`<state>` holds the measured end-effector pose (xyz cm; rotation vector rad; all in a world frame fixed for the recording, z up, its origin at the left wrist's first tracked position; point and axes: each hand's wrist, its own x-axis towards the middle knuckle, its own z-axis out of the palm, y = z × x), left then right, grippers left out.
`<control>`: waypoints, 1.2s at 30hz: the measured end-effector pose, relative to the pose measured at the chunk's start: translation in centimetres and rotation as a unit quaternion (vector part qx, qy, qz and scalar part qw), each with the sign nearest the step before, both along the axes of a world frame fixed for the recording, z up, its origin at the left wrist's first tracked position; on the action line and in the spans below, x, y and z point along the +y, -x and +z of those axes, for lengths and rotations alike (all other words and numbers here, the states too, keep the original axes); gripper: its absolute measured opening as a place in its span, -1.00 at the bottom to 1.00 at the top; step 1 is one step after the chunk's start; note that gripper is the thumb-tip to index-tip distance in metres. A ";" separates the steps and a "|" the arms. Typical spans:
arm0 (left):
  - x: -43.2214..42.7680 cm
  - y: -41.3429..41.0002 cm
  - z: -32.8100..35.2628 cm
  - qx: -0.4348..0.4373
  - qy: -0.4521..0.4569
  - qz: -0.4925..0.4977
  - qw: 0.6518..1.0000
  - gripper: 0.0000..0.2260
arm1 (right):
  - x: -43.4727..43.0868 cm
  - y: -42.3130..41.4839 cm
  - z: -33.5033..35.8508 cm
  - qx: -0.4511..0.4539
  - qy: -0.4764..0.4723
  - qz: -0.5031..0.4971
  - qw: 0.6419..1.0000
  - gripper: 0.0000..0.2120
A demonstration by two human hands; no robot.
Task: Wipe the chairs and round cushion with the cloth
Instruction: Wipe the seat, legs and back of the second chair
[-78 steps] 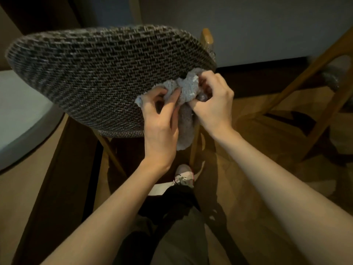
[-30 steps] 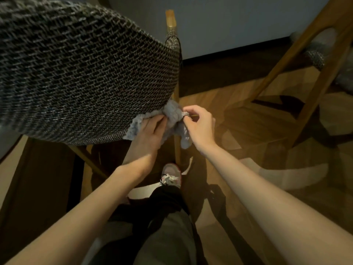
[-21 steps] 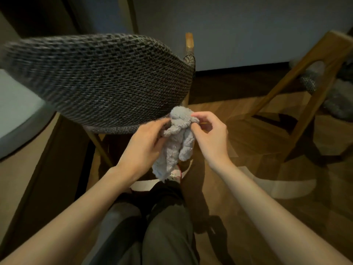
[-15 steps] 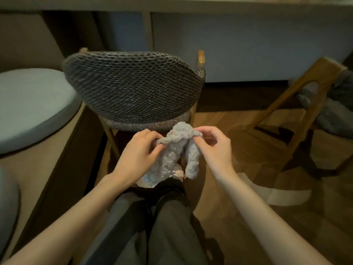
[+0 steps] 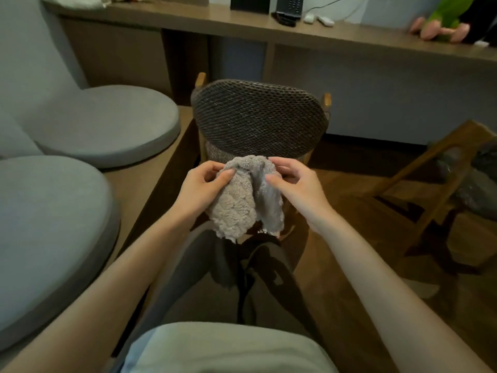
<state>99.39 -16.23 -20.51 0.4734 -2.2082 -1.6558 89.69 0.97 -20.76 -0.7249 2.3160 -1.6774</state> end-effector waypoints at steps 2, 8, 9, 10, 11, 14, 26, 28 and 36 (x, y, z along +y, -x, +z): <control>-0.4 -1.5 0.5 -0.005 -0.042 0.010 0.999 -0.77 | -0.8 -1.2 0.6 -0.007 -0.038 0.043 0.998 -0.51; -2.4 -4.3 1.0 0.012 -0.076 0.001 0.997 -0.79 | -3.8 -4.0 1.3 0.053 -0.071 0.096 0.991 -0.40; -2.8 -4.5 1.1 0.018 -0.077 0.002 0.997 -0.81 | -4.4 -4.2 1.5 0.070 -0.066 0.087 0.992 -0.45; -3.3 -4.5 1.2 0.023 -0.073 0.004 0.997 -0.83 | -4.9 -4.3 1.8 0.084 -0.059 0.079 0.992 -0.52; -3.8 -4.4 1.4 0.028 -0.066 0.008 0.997 -0.86 | -5.3 -4.3 2.1 0.096 -0.052 0.073 0.991 -0.57; -5.1 -3.8 2.3 0.042 -0.058 0.026 0.997 -0.87 | -6.3 -3.7 3.2 0.124 -0.039 0.049 0.990 -0.67; -9.4 6.8 4.1 0.064 -0.058 -0.010 0.996 -0.90 | -8.4 6.6 6.1 0.107 -0.003 0.059 0.993 -0.77; -10.4 9.9 4.8 0.065 -0.060 -0.005 0.996 -0.90 | -9.6 9.3 6.7 0.082 0.021 0.056 0.995 -0.78; -13.8 17.2 11.9 -0.014 -0.110 -0.031 0.993 -0.90 | -12.4 16.9 13.5 -0.020 -0.006 0.045 0.999 -0.79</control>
